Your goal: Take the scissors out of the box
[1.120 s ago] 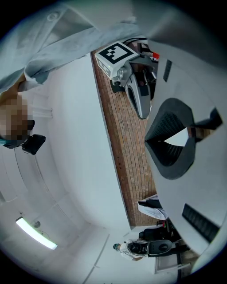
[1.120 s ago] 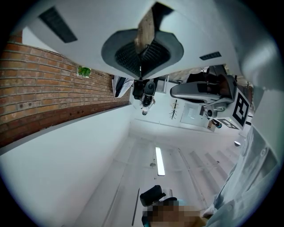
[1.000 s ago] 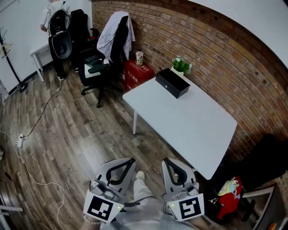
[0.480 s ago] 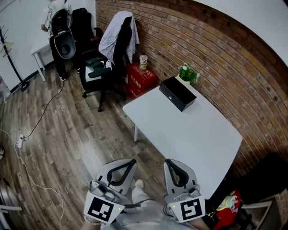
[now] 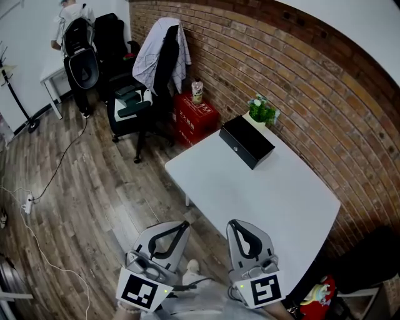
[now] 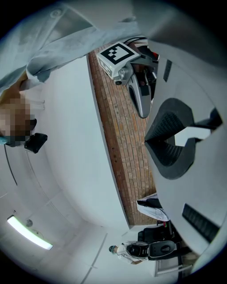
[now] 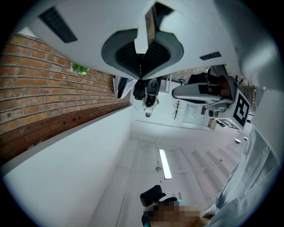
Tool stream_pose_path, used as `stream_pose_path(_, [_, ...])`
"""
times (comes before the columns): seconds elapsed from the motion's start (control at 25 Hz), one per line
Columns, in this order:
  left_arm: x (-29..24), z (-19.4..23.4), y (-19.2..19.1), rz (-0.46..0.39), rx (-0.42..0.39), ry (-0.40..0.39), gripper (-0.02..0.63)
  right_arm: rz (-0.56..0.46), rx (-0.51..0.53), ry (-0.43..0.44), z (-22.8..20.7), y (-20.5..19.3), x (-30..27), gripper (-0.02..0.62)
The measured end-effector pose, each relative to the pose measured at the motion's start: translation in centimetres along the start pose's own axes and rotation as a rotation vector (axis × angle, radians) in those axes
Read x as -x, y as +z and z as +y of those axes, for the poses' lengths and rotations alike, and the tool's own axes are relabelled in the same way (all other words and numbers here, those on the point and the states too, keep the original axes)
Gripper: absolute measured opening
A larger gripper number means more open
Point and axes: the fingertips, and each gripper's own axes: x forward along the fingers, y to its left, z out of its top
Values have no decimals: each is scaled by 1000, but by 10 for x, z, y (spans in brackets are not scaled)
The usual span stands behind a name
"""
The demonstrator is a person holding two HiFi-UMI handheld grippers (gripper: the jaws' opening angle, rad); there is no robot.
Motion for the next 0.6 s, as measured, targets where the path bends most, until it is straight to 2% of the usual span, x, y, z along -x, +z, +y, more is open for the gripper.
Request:
stream_pose_path(0.12, [-16, 8, 0, -11, 26, 10, 18, 6, -4, 2, -12, -3, -11, 44])
stream_pose_path(0.32, [-36, 12, -3, -1, 25, -1, 18, 5, -10, -4, -29, -7, -22, 44])
stream_pose_path(0.6, [-58, 8, -3, 2, 15, -46, 18, 21, -21, -39, -50, -15, -24, 44])
